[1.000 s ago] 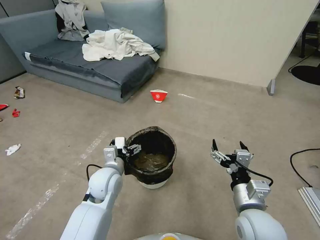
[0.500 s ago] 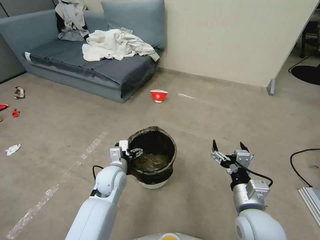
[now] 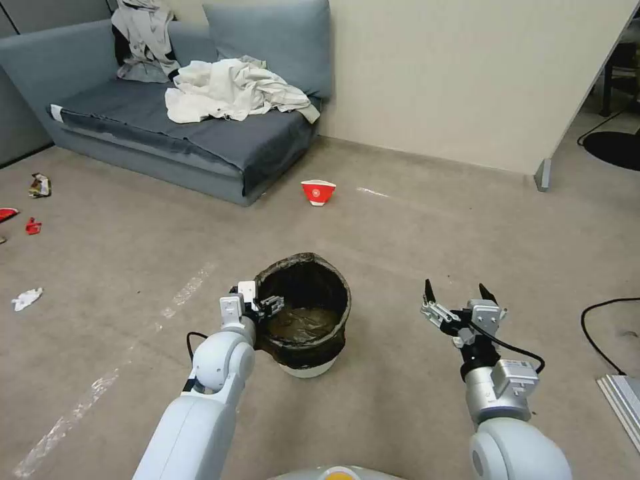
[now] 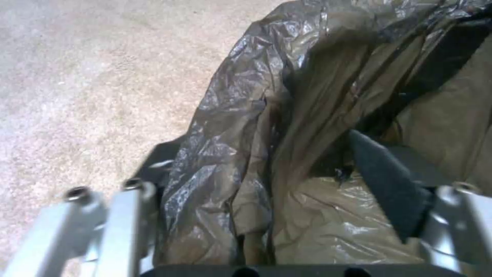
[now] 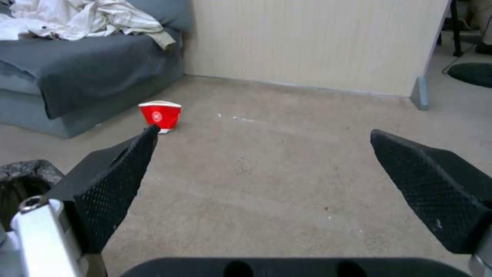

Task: Pick up the trash can from the floor.

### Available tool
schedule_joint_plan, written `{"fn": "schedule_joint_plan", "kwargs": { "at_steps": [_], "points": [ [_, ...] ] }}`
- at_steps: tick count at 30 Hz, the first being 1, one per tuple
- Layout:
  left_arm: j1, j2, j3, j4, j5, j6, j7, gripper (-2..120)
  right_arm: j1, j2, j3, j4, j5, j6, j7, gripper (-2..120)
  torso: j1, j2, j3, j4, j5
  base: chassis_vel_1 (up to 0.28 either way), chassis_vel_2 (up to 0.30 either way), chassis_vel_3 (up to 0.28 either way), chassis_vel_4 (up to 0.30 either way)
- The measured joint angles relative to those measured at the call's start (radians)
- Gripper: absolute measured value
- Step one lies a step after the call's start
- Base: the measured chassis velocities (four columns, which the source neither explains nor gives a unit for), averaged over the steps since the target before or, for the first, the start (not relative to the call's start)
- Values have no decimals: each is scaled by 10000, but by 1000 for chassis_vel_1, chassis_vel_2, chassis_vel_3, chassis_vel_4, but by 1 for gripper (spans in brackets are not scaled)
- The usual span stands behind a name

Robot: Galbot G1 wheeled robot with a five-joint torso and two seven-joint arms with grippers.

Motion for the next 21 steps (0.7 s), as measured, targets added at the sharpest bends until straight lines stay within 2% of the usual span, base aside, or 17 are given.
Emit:
{"fn": "schedule_joint_plan", "kwargs": {
  "at_steps": [1, 2, 5, 6, 10, 11, 12, 13, 15, 18, 21],
  "points": [
    [1, 1, 5, -9, -7, 0, -6, 63, 1, -1, -3, 0, -1, 3, 0, 100, 0, 0, 0, 0, 0, 0, 0, 0, 0],
    [1, 1, 5, -9, -7, 0, -6, 63, 1, -1, -3, 0, -1, 3, 0, 100, 0, 0, 0, 0, 0, 0, 0, 0, 0],
    [-2, 5, 28, -35, -21, -1, -47, 48, 3, -6, -3, 0, -3, 10, 0, 100, 0, 0, 1, 0, -1, 0, 0, 0, 0],
    [-2, 5, 28, -35, -21, -1, -47, 48, 3, -6, -3, 0, -3, 10, 0, 100, 0, 0, 1, 0, -1, 0, 0, 0, 0],
    [-20, 2, 37, -56, -50, 7, -138, 31, 15, -7, -3, 0, -3, 20, 0, 100, 0, 0, 1, 1, 0, 0, 0, 0, 0],
    [-20, 2, 37, -56, -50, 7, -138, 31, 15, -7, -3, 0, -3, 20, 0, 100, 0, 0, 1, 1, 0, 0, 0, 0, 0],
    [-20, 1, 37, -69, -54, 9, -146, 23, 20, -6, -3, 0, -3, 22, 0, 100, 0, 0, 1, 1, 0, 0, 0, 0, 0],
    [-19, -1, 36, -78, -55, 9, -148, 19, 21, -7, -4, -2, -3, 22, 0, 100, 0, 0, 1, 2, 0, 0, 0, 0, 0],
    [-19, -2, 36, -79, -56, 9, -148, 19, 22, -6, -4, -3, -3, 22, 0, 100, 0, 0, 1, 2, 0, 0, 0, 0, 0],
    [8, -13, 40, -132, -173, -19, -113, 7, 47, -8, -8, -34, -4, 22, 0, 100, 0, 0, 1, 1, 0, 0, 0, 0, 0],
    [26, -15, 44, -172, -226, -43, -86, 7, 59, -8, -10, -38, -3, 23, 0, 100, 0, 0, 1, 0, 0, 0, 0, 0, 0]
  ]
}}
